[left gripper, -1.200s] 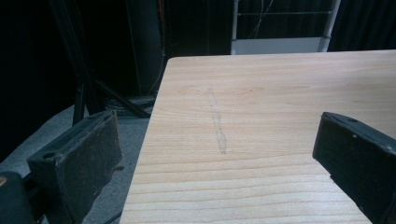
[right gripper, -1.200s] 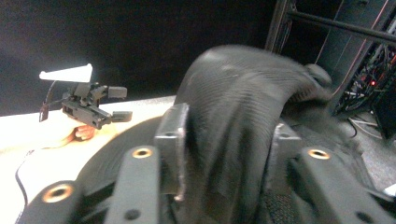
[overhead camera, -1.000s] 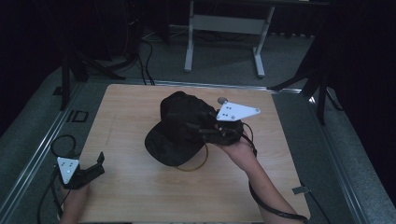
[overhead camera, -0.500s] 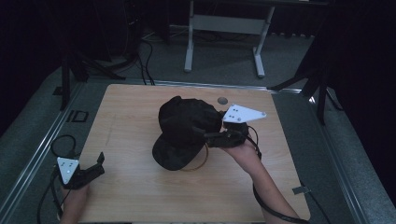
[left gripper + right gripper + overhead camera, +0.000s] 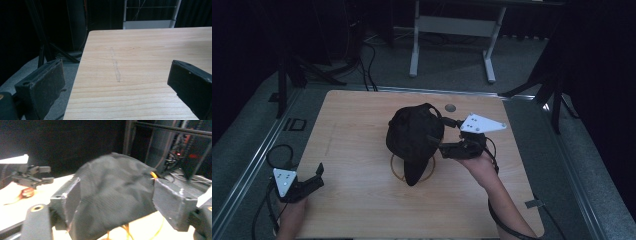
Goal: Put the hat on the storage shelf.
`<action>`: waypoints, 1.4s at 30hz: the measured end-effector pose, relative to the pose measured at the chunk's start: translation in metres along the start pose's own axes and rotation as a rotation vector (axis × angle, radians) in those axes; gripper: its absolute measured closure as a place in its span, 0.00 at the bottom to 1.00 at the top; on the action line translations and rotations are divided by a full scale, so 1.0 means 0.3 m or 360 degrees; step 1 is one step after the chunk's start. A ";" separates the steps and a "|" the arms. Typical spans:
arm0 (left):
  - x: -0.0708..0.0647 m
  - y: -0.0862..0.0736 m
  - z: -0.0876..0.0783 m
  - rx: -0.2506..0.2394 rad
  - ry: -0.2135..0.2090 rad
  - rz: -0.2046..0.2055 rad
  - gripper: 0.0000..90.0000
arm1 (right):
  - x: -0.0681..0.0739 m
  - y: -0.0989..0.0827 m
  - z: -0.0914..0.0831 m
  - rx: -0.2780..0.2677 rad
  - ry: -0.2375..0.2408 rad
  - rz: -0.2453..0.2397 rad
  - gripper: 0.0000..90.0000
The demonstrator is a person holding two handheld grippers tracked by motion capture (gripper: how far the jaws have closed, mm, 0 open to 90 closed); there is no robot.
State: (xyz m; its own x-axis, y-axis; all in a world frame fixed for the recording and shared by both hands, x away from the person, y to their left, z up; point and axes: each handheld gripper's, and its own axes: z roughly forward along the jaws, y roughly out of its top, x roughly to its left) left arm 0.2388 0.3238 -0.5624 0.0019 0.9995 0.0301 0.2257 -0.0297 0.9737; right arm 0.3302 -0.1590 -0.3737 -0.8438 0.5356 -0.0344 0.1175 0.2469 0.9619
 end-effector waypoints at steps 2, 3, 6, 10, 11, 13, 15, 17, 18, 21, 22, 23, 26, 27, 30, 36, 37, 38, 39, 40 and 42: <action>0.000 0.000 0.000 0.0001 0.0000 -0.0001 0.02 | -0.009 -0.005 -0.015 -0.0024 -0.0006 0.0013 0.20; 0.000 0.000 0.000 0.0001 0.0000 -0.0001 0.02 | -0.015 -0.007 -0.023 -0.0036 0.0000 0.0011 0.14; 0.000 0.000 0.000 0.0002 -0.0001 -0.0001 0.02 | -0.028 -0.012 -0.048 -0.0064 -0.0011 -0.0006 0.14; 0.000 0.000 0.000 0.0003 -0.0001 0.0002 0.02 | -0.054 -0.025 -0.077 -0.0039 -0.0043 -0.0016 0.13; 0.000 0.000 0.000 0.0003 -0.0001 0.0001 0.02 | -0.061 -0.030 -0.084 -0.0028 -0.0057 -0.0018 0.13; 0.000 0.000 0.000 0.0002 -0.0001 0.0000 0.02 | -0.077 -0.046 -0.099 -0.0008 -0.0086 -0.0019 0.13; 0.000 0.000 0.000 0.0002 -0.0001 0.0003 0.02 | -0.089 -0.061 -0.110 0.0012 -0.0108 -0.0011 0.13; -0.001 0.000 0.001 0.0002 -0.0001 0.0002 0.02 | -0.103 -0.083 -0.121 0.0032 -0.0138 -0.0001 0.13; -0.001 0.000 0.001 0.0002 -0.0001 0.0003 0.02 | -0.112 -0.095 -0.126 0.0050 -0.0152 0.0005 0.13; -0.001 0.000 0.001 0.0002 0.0000 0.0002 0.02 | -0.136 -0.135 -0.140 0.0073 -0.0201 0.0036 0.13; -0.001 0.000 0.000 0.0001 0.0001 0.0003 0.02 | -0.142 -0.144 -0.143 0.0081 -0.0212 0.0037 0.13; -0.002 0.000 0.000 0.0001 0.0001 0.0004 0.02 | -0.148 -0.157 -0.148 0.0093 -0.0236 0.0032 0.13; -0.001 0.000 0.000 0.0001 0.0000 0.0006 0.02 | -0.165 -0.188 -0.160 0.0111 -0.0274 0.0051 0.13; -0.001 0.000 0.000 0.0001 -0.0002 0.0005 0.02 | -0.170 -0.199 -0.164 0.0114 -0.0280 0.0061 0.13; -0.001 0.000 0.000 0.0000 -0.0003 0.0005 0.02 | -0.195 -0.265 -0.188 0.0164 -0.0338 0.0089 0.13; -0.001 0.000 0.000 0.0001 -0.0001 0.0006 0.02 | -0.222 -0.366 -0.229 0.0228 -0.0429 0.0135 0.13; -0.002 0.000 0.000 0.0001 0.0000 0.0007 0.02 | -0.227 -0.388 -0.240 0.0239 -0.0446 0.0152 0.13; -0.002 0.000 0.000 0.0001 0.0000 0.0007 0.02 | -0.230 -0.402 -0.246 0.0244 -0.0462 0.0156 0.13; -0.002 0.000 0.000 0.0001 0.0001 0.0008 0.02 | -0.234 -0.424 -0.257 0.0260 -0.0483 0.0171 0.13; -0.002 0.000 0.000 0.0002 0.0002 0.0008 0.02 | -0.238 -0.442 -0.266 0.0267 -0.0496 0.0180 0.13; -0.002 0.000 0.000 0.0001 0.0002 0.0008 0.02 | -0.244 -0.475 -0.283 0.0295 -0.0526 0.0197 0.13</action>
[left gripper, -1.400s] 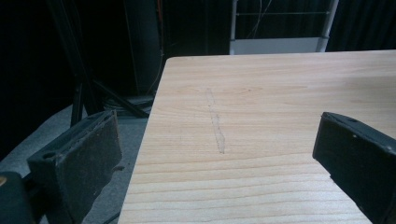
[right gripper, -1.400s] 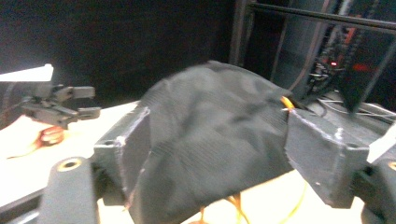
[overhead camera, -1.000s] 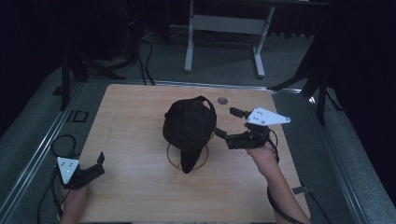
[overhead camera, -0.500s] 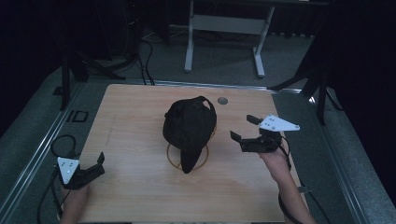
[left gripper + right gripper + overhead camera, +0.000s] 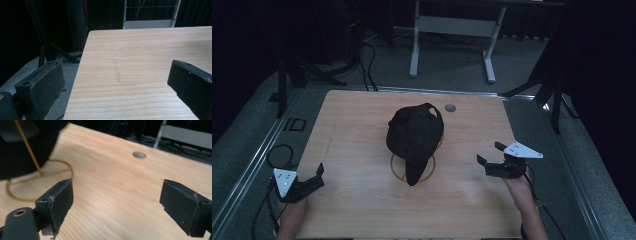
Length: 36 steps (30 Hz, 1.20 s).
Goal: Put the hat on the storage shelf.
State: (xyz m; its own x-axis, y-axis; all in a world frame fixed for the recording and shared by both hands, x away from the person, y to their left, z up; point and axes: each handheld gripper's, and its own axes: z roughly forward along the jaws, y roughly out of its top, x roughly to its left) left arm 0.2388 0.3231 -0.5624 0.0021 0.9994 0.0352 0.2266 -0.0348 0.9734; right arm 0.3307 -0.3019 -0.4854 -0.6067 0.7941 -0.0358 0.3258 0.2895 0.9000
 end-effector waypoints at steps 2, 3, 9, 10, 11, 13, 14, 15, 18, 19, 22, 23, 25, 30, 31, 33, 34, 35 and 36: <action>0.000 0.000 0.000 0.0000 0.0000 0.0001 0.02 | -0.012 -0.034 -0.009 0.0011 -0.0019 0.0016 0.13; 0.000 0.000 0.000 -0.0002 0.0000 0.0001 0.02 | -0.016 -0.045 -0.012 0.0022 -0.0026 0.0021 0.13; -0.001 0.000 0.000 -0.0001 0.0003 0.0003 0.02 | -0.039 -0.132 -0.038 0.0075 -0.0105 0.0026 0.13; -0.001 0.000 0.000 -0.0001 0.0003 0.0003 0.02 | -0.041 -0.143 -0.043 0.0087 -0.0113 0.0031 0.13; -0.002 0.000 0.000 -0.0002 0.0003 0.0005 0.02 | -0.044 -0.153 -0.048 0.0095 -0.0119 0.0035 0.13; -0.002 0.000 0.000 -0.0002 0.0005 0.0008 0.02 | -0.049 -0.171 -0.060 0.0100 -0.0137 0.0049 0.13; -0.002 0.000 -0.001 -0.0001 0.0003 0.0006 0.02 | -0.052 -0.180 -0.065 0.0104 -0.0145 0.0056 0.13; -0.002 0.000 -0.001 -0.0001 0.0002 0.0006 0.02 | -0.054 -0.190 -0.073 0.0108 -0.0160 0.0061 0.13; -0.002 0.000 0.000 0.0000 0.0002 0.0007 0.02 | -0.059 -0.209 -0.090 0.0118 -0.0178 0.0074 0.14; -0.002 0.000 0.000 0.0000 0.0003 0.0006 0.02 | -0.061 -0.217 -0.097 0.0124 -0.0197 0.0078 0.14; -0.002 0.000 0.000 -0.0001 0.0002 0.0006 0.02 | -0.065 -0.234 -0.116 0.0121 -0.0219 0.0094 0.14; -0.002 0.000 -0.001 -0.0001 0.0003 0.0005 0.02 | -0.066 -0.241 -0.124 0.0126 -0.0236 0.0103 0.14; -0.002 0.000 -0.001 -0.0001 0.0004 0.0004 0.02 | -0.068 -0.254 -0.139 0.0132 -0.0255 0.0108 0.14; -0.002 0.000 -0.001 -0.0001 0.0004 0.0004 0.02 | -0.077 -0.295 -0.180 0.0125 -0.0305 0.0176 0.14; -0.002 0.000 -0.001 -0.0001 0.0004 0.0005 0.02 | -0.077 -0.295 -0.180 0.0125 -0.0305 0.0176 0.14; -0.002 0.000 0.000 -0.0001 0.0005 0.0004 0.02 | -0.080 -0.317 -0.205 0.0109 -0.0350 0.0191 0.14; -0.002 0.000 0.000 -0.0001 0.0005 0.0004 0.02 | -0.080 -0.317 -0.205 0.0109 -0.0350 0.0191 0.14; -0.002 0.000 0.000 0.0000 0.0005 0.0005 0.02 | -0.082 -0.323 -0.209 0.0109 -0.0355 0.0194 0.14; -0.002 0.000 0.000 0.0000 0.0006 0.0004 0.02 | -0.086 -0.340 -0.221 0.0105 -0.0390 0.0230 0.14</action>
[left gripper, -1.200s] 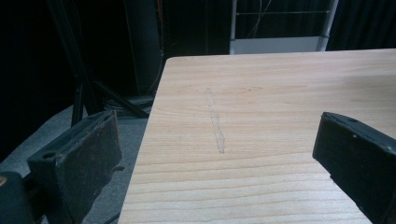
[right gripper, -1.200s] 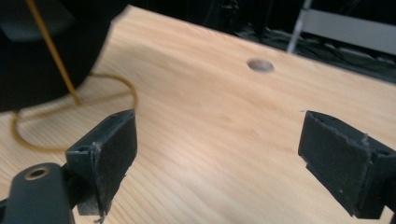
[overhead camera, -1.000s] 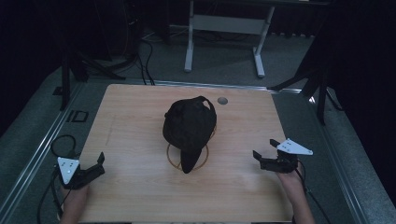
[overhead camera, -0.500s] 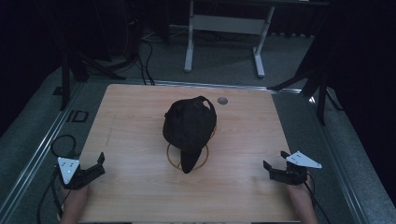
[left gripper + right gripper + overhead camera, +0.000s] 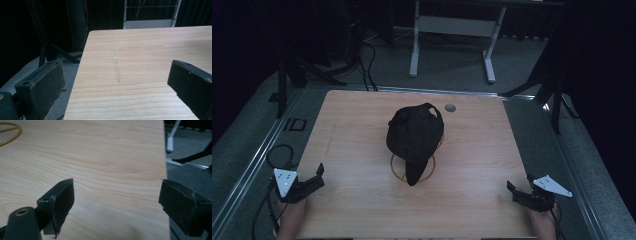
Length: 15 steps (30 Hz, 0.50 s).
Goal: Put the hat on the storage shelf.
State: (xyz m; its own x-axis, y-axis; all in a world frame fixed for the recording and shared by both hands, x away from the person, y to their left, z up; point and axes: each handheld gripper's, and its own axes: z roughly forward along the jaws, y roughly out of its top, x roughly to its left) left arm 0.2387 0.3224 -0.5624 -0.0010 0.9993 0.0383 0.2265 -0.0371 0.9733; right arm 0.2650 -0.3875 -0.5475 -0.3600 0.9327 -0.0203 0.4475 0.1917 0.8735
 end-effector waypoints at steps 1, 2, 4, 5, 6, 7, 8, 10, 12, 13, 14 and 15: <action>0.000 0.000 0.000 0.0000 0.0000 0.0000 0.02 | 0.000 0.000 0.000 0.0000 0.0000 0.0000 0.14; 0.000 0.000 0.000 0.0000 0.0000 0.0000 0.02 | -0.002 -0.004 -0.003 -0.0008 -0.0011 0.0008 0.14; 0.001 0.000 0.000 -0.0001 0.0001 -0.0002 0.02 | -0.008 -0.012 -0.015 -0.0054 -0.0042 0.0040 0.15; 0.001 0.000 0.000 -0.0001 0.0001 -0.0002 0.02 | -0.011 -0.014 -0.019 -0.0078 -0.0060 0.0044 0.15; 0.001 0.000 0.000 -0.0001 0.0002 -0.0002 0.02 | -0.013 -0.014 -0.022 -0.0092 -0.0075 0.0049 0.15; 0.001 0.000 0.000 -0.0001 0.0001 -0.0003 0.02 | -0.014 -0.014 -0.025 -0.0104 -0.0087 0.0053 0.15; 0.001 0.000 0.000 -0.0001 0.0001 -0.0004 0.02 | -0.016 -0.013 -0.027 -0.0105 -0.0098 0.0059 0.15; 0.001 0.000 0.000 -0.0001 0.0001 -0.0004 0.02 | -0.019 -0.014 -0.030 -0.0102 -0.0130 0.0062 0.15; 0.001 0.000 0.000 -0.0001 0.0002 -0.0003 0.02 | -0.022 -0.018 -0.030 -0.0098 -0.0132 0.0078 0.15; 0.001 0.000 0.000 -0.0001 0.0002 -0.0003 0.02 | -0.022 -0.019 -0.030 -0.0095 -0.0143 0.0070 0.15; 0.001 0.000 0.000 -0.0001 0.0002 -0.0004 0.02 | -0.022 -0.019 -0.029 -0.0097 -0.0139 0.0068 0.15; 0.001 0.000 0.000 -0.0001 0.0002 -0.0004 0.02 | -0.022 -0.019 -0.029 -0.0097 -0.0139 0.0068 0.15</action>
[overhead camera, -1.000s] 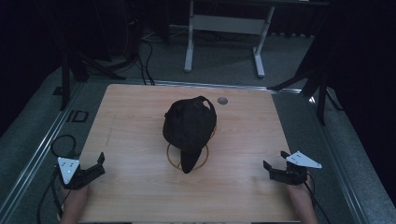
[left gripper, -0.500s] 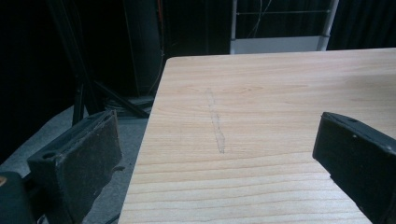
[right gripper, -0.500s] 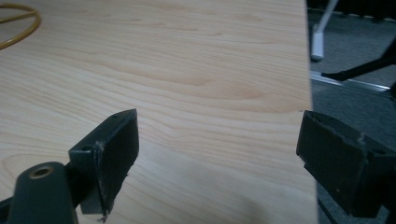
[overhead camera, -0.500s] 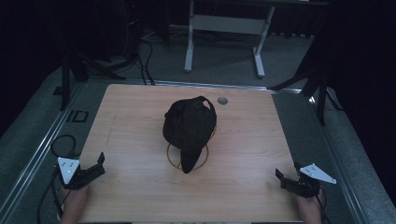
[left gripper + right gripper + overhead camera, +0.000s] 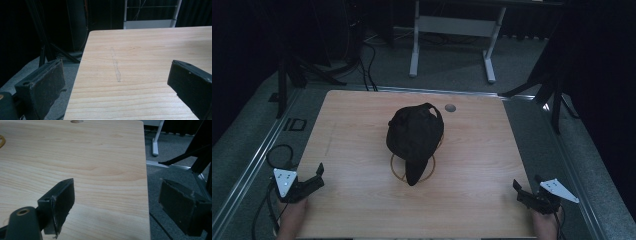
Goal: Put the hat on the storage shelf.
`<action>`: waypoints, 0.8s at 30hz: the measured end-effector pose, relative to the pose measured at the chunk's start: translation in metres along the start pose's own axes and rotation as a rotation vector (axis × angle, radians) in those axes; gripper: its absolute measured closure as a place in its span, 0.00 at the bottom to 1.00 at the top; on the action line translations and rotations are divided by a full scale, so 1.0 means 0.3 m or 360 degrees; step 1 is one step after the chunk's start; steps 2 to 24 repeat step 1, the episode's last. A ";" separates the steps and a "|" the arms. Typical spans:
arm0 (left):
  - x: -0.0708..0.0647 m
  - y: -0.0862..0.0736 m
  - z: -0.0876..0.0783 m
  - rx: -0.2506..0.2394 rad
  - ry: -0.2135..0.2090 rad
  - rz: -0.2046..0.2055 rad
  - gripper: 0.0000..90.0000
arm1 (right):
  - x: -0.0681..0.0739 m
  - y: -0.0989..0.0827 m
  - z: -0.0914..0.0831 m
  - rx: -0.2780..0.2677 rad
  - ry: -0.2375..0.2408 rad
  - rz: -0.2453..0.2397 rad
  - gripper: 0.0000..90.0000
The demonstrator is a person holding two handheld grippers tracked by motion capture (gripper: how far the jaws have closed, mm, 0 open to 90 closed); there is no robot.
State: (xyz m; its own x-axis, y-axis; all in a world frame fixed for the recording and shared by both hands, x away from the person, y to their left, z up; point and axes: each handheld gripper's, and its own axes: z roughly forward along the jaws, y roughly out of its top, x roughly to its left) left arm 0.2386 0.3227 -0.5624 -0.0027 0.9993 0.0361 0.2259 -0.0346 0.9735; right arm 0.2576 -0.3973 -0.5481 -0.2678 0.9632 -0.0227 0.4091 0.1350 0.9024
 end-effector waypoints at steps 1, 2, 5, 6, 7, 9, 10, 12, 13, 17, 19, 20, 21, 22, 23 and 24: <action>0.000 0.000 0.000 0.0001 -0.0001 0.0000 0.02 | 0.003 -0.002 0.003 0.0014 0.0003 -0.0010 0.15; 0.000 0.000 0.000 0.0001 -0.0001 0.0000 0.02 | 0.003 -0.002 0.003 0.0014 0.0003 -0.0010 0.15; 0.000 0.000 0.000 0.0001 -0.0001 0.0000 0.02 | 0.003 -0.002 0.003 0.0014 0.0003 -0.0010 0.15; 0.000 0.000 0.000 0.0001 -0.0001 0.0000 0.02 | 0.003 -0.002 0.003 0.0014 0.0003 -0.0010 0.15; 0.000 0.000 0.000 0.0001 -0.0001 0.0000 0.02 | 0.003 -0.002 0.003 0.0014 0.0003 -0.0010 0.15; 0.000 0.000 0.000 0.0001 -0.0001 0.0000 0.02 | 0.003 -0.002 0.003 0.0014 0.0003 -0.0010 0.15; 0.000 0.000 0.000 0.0001 -0.0001 0.0000 0.02 | 0.003 -0.002 0.003 0.0014 0.0003 -0.0010 0.15; 0.000 0.000 0.000 0.0001 -0.0001 0.0000 0.02 | 0.003 -0.002 0.003 0.0014 0.0003 -0.0010 0.15; 0.000 0.000 0.000 0.0001 -0.0001 0.0000 0.02 | 0.003 -0.002 0.003 0.0014 0.0003 -0.0010 0.15; 0.000 0.000 0.000 0.0001 -0.0001 0.0000 0.02 | 0.003 -0.002 0.003 0.0014 0.0003 -0.0010 0.15; 0.000 0.000 0.000 0.0001 -0.0001 0.0000 0.02 | 0.003 -0.002 0.003 0.0014 0.0003 -0.0010 0.15; 0.000 0.000 0.000 0.0001 -0.0001 0.0000 0.02 | 0.003 -0.002 0.003 0.0014 0.0003 -0.0010 0.15; 0.000 0.000 0.000 0.0001 -0.0001 0.0000 0.02 | 0.003 -0.002 0.003 0.0014 0.0003 -0.0010 0.15; 0.000 0.000 0.000 0.0001 -0.0001 0.0000 0.02 | 0.003 -0.002 0.003 0.0014 0.0003 -0.0010 0.15; 0.000 0.000 0.000 0.0001 -0.0001 0.0000 0.02 | 0.003 -0.002 0.003 0.0014 0.0003 -0.0010 0.15; 0.000 0.000 0.000 0.0001 -0.0001 0.0000 0.02 | 0.003 -0.002 0.003 0.0014 0.0003 -0.0010 0.15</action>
